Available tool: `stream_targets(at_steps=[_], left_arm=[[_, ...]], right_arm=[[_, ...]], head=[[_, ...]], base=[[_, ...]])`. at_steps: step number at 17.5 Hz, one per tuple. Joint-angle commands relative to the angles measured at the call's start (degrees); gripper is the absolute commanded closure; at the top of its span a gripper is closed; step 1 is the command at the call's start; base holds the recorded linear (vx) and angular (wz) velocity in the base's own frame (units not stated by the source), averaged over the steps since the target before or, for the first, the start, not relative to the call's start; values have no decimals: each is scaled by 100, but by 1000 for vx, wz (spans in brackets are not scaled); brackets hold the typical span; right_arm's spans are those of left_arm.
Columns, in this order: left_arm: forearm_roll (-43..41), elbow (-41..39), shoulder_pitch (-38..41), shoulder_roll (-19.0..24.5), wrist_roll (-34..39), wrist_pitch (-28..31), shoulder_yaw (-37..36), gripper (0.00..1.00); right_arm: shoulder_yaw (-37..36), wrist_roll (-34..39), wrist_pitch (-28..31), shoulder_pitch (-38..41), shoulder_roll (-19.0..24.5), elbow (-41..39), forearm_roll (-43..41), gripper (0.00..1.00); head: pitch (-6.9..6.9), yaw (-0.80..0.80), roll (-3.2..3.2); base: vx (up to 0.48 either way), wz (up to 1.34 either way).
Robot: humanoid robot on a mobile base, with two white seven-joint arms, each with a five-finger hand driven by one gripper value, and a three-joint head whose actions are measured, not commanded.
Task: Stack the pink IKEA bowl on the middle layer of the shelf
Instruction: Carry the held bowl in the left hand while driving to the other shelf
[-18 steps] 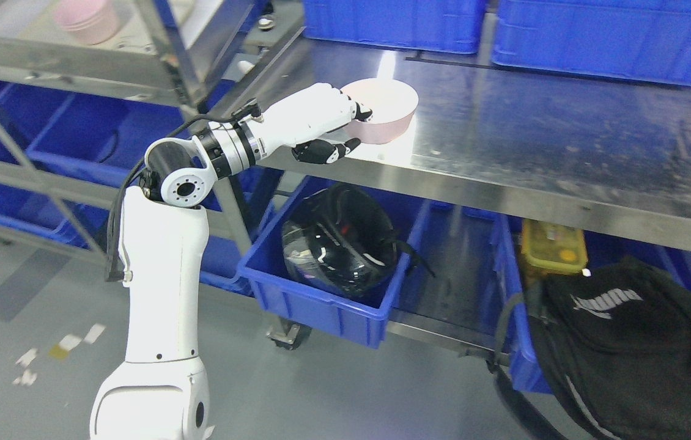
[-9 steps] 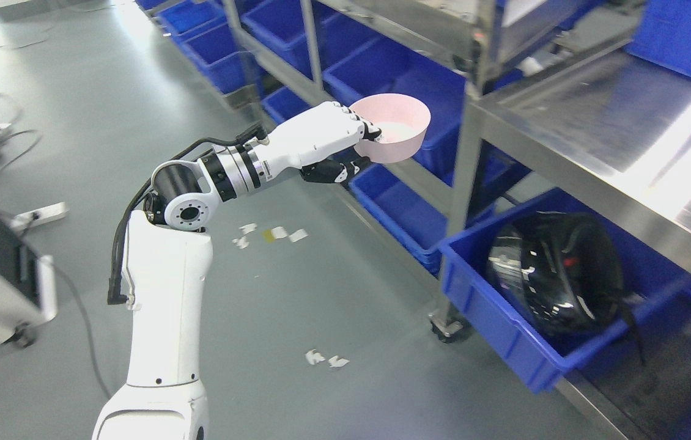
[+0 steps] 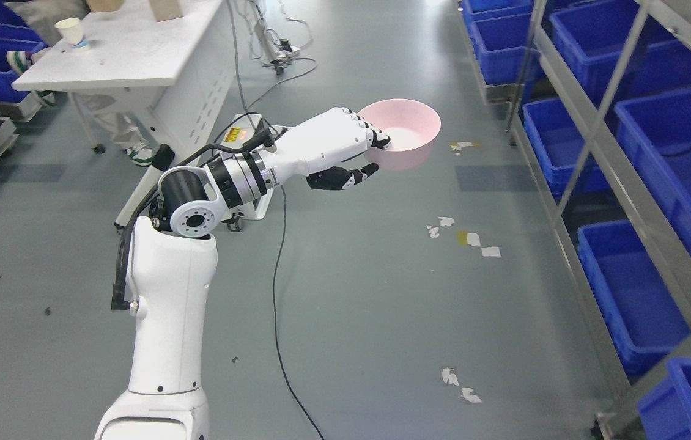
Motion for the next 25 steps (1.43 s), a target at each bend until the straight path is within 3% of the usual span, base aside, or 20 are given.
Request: stream_targets(at_steps=[1, 25], left_arm=[[6, -95, 31, 100, 1, 1, -9, 99], [-3, -95, 31, 100, 89, 1, -18, 99]], right_arm=[[0, 19, 3, 133, -100, -100, 0, 0], [0, 19, 3, 133, -100, -100, 0, 0]], head=[[0, 0, 0], [0, 0, 0]], base=[[267, 545], [343, -6]])
